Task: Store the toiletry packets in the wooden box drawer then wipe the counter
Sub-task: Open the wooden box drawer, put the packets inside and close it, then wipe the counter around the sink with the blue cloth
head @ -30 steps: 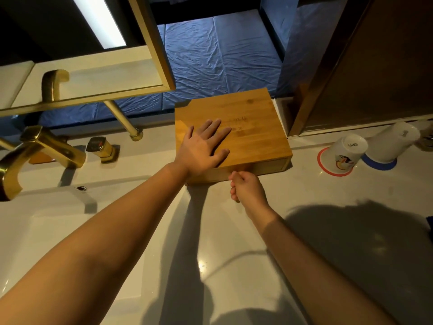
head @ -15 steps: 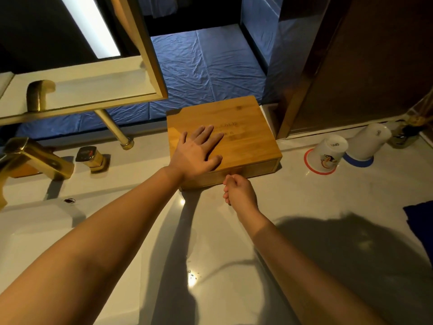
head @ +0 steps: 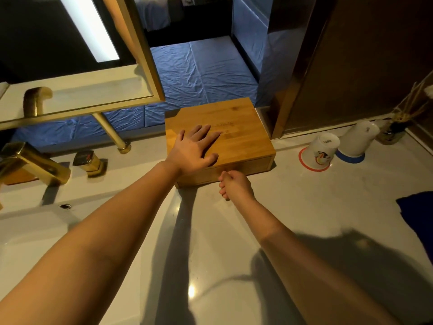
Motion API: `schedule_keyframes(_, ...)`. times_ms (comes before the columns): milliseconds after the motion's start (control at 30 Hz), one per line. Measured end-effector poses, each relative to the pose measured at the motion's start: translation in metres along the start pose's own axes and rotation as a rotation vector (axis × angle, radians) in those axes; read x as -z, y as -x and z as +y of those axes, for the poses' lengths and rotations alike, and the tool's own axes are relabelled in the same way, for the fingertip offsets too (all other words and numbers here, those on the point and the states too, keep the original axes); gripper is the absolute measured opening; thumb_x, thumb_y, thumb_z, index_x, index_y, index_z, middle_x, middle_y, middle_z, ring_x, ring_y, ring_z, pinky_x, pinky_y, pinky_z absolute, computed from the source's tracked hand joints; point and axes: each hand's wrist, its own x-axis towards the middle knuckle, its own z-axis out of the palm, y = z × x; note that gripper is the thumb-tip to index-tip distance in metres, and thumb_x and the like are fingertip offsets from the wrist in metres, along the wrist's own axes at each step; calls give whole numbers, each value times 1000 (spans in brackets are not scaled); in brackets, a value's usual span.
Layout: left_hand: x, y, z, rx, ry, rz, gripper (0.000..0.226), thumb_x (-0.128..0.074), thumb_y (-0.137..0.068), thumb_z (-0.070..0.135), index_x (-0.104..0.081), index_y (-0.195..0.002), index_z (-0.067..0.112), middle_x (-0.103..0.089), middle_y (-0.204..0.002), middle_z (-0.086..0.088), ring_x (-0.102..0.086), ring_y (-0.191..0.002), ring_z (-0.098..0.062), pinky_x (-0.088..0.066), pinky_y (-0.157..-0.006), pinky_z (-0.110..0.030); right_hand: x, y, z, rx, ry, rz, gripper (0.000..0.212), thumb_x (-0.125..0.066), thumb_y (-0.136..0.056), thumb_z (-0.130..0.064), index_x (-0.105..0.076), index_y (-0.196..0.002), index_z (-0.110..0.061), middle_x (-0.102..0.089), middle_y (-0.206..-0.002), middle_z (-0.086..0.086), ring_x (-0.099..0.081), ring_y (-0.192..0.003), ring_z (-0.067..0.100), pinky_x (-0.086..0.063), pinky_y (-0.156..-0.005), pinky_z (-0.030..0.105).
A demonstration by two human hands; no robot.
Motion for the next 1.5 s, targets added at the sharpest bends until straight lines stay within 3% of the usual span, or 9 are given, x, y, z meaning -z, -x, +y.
schedule_keyframes(100, 6, 2, 5, 11, -58, -27, 67, -31, -85, 55, -23, -146, 30, -22, -157, -7, -16, -145, -27, -13, -113, -55, 14, 10, 3, 87, 296, -23, 28, -42, -91, -45, -59, -92, -23, -64, -89, 5, -60, -83, 25, -51, -81, 44)
schedule_keyframes(233, 14, 22, 33, 31, -4, 178, 42, -48, -87, 35, -56, -122, 13, -60, -127, -11, -55, -115, -30, -41, -92, -39, 47, 34, 17, 252, 603, 79, 28, -42, -92, -40, -57, -108, -23, -61, -113, 4, -59, -96, 25, -50, -75, 36)
schedule_keyframes(333, 8, 58, 76, 137, 162, 358, 35, -53, -86, 28, -61, -115, 9, -67, -111, -13, -62, -97, -31, -49, -78, -36, 83, 52, 37, 414, 776, 149, 29, -43, -92, -36, -54, -116, -23, -57, -118, 4, -56, -102, 24, -45, -71, 31)
schedule_keyframes(433, -13, 96, 128, 231, 203, 383, 36, -55, -85, 29, -61, -116, 12, -67, -114, -10, -62, -102, -28, -48, -83, -36, 128, 71, 66, 596, 921, 236, 29, -45, -91, -34, -51, -118, -25, -57, -118, 4, -54, -105, 23, -49, -76, 34)
schedule_keyframes(633, -74, 154, 245, 444, 243, 197, 55, -32, -90, 50, -36, -140, 28, -29, -154, -3, -25, -143, -23, -18, -116, -48, 244, 101, 129, 716, 1101, 253, 41, -49, -90, -34, -44, -130, -28, -46, -139, 3, -45, -124, 24, -47, -93, 40)
schedule_keyframes(867, -134, 177, 340, 440, 189, -29, 67, -10, -83, 70, 12, -142, 49, 20, -156, 10, 18, -145, -17, 13, -113, -54, 401, 92, 174, 541, 1270, 136, 56, -38, -95, -35, -17, -146, -34, -7, -159, 0, -2, -146, 22, -12, -116, 49)
schedule_keyframes(1067, -145, 179, 349, 481, 77, -55, 71, -12, -80, 73, 13, -142, 47, 17, -156, 9, 18, -145, -17, 10, -113, -55, 461, 72, 195, 313, 1344, -143, 70, -38, -94, -44, 8, -146, -34, 15, -158, 6, 11, -145, 27, -9, -118, 46)
schedule_keyframes(1300, -146, 178, 348, 478, 72, -57, 69, -10, -80, 73, 20, -137, 49, 20, -153, 10, 23, -141, -15, 13, -112, -55, 457, 78, 197, 445, 1116, -91, 57, -52, -93, -29, -28, -144, -24, -19, -156, 10, -17, -141, 30, -16, -116, 39)
schedule_keyframes(1500, -146, 177, 344, 461, 86, -72, 73, -12, -79, 75, 12, -142, 48, 20, -153, 11, 23, -140, -14, 12, -112, -56, 427, 97, 206, 608, 899, 97, 32, -60, -85, 1, -62, -118, -2, -60, -126, 18, -48, -119, 34, -38, -100, 37)
